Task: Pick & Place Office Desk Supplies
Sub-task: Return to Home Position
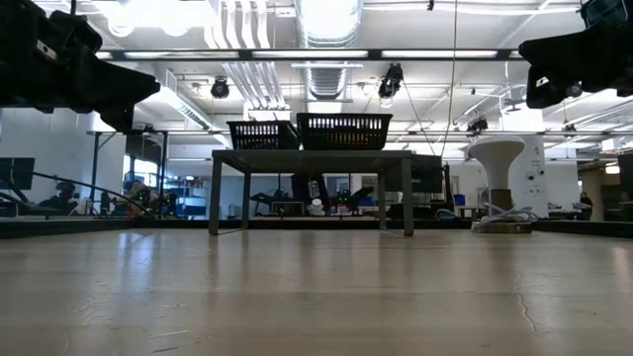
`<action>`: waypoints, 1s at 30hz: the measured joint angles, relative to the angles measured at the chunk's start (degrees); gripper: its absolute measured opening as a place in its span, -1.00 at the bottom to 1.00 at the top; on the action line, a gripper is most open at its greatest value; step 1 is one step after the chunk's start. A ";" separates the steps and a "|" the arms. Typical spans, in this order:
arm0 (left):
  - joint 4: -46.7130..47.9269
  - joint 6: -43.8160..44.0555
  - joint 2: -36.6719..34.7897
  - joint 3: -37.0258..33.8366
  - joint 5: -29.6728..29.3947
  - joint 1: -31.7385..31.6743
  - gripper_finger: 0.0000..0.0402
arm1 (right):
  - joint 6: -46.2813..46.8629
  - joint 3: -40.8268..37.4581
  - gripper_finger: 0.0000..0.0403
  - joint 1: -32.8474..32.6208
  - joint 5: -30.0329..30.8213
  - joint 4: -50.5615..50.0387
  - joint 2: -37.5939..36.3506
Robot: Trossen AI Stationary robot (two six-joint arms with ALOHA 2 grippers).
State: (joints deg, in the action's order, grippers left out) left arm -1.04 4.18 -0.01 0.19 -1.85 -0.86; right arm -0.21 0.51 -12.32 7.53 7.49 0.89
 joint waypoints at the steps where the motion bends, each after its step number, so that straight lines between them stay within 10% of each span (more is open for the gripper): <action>1: -0.03 -0.16 0.00 0.00 -0.02 0.00 -0.65 | 0.03 0.00 -0.96 -0.02 0.00 0.00 0.00; 30: 0.00 3.57 1.73 0.00 -0.22 -0.02 -0.64 | -0.47 0.07 -0.96 2.14 2.33 1.73 -0.83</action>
State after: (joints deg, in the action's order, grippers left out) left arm -1.04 7.75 1.72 0.19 -2.07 -0.89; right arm -0.68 0.58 -10.18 9.85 9.22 0.05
